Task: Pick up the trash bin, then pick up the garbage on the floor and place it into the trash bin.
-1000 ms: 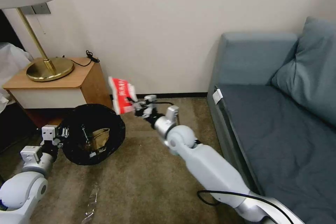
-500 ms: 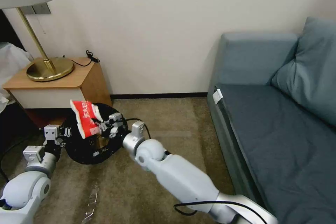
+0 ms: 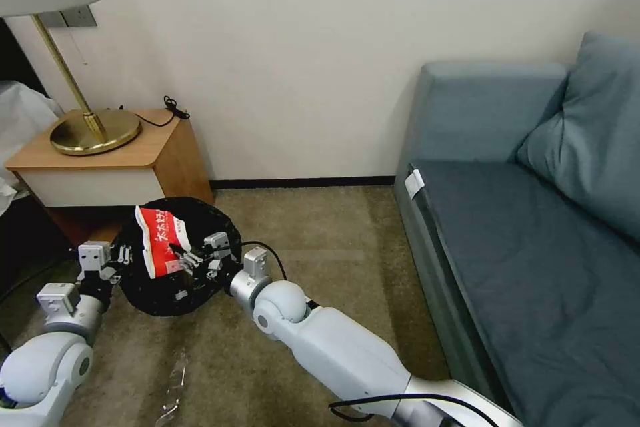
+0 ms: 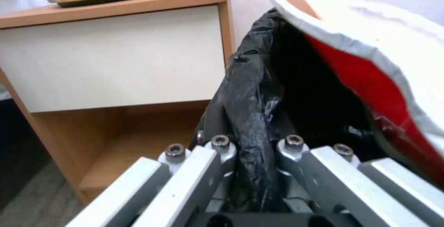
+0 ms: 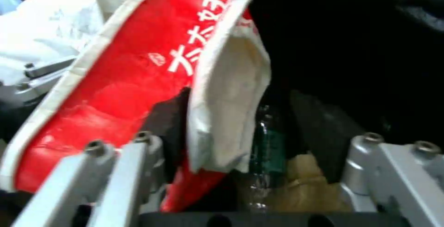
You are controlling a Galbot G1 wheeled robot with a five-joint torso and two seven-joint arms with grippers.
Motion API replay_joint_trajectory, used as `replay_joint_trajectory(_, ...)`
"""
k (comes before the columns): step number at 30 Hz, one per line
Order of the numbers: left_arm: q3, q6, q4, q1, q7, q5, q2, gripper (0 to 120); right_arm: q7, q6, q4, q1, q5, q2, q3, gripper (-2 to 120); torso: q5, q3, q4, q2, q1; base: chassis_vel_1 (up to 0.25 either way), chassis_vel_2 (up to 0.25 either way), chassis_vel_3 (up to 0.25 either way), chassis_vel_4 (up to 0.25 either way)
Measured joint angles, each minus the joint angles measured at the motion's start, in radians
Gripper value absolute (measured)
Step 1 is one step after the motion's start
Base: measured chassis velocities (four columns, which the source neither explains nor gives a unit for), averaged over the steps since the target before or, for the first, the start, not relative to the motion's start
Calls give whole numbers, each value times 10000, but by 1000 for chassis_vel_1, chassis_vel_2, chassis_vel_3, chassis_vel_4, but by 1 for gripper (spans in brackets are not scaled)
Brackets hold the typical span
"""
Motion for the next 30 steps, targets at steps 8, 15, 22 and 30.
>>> replay_joint_trajectory(8, -113, -161, -1, 161, 30, 91, -219, 4, 10, 208, -381, -77, -484, -57, 66, 83, 0, 0, -1, 0, 0, 0, 0, 0, 0)
replay_joint_trajectory(15, -112, -216, 2, 192, 72, 190, -326, 4, 697, 472, -935, -28, -1808, 4, 199, 99, 0, 0, -2, 0, 0, 0, 0, 0, 0)
replay_joint_trajectory(22, -121, -218, 16, 157, 39, 196, -314, 4, 1092, 218, -370, 53, -2011, -81, 129, 100, 0, 0, -2, 0, -1, 0, 0, 0, 0)
replay_joint_trajectory(30, -184, -248, 138, 75, -31, 175, -474, 4, 1281, -18, 798, 57, -1573, -330, 372, 100, 0, 0, 0, 0, -1, 0, 0, 0, 0)
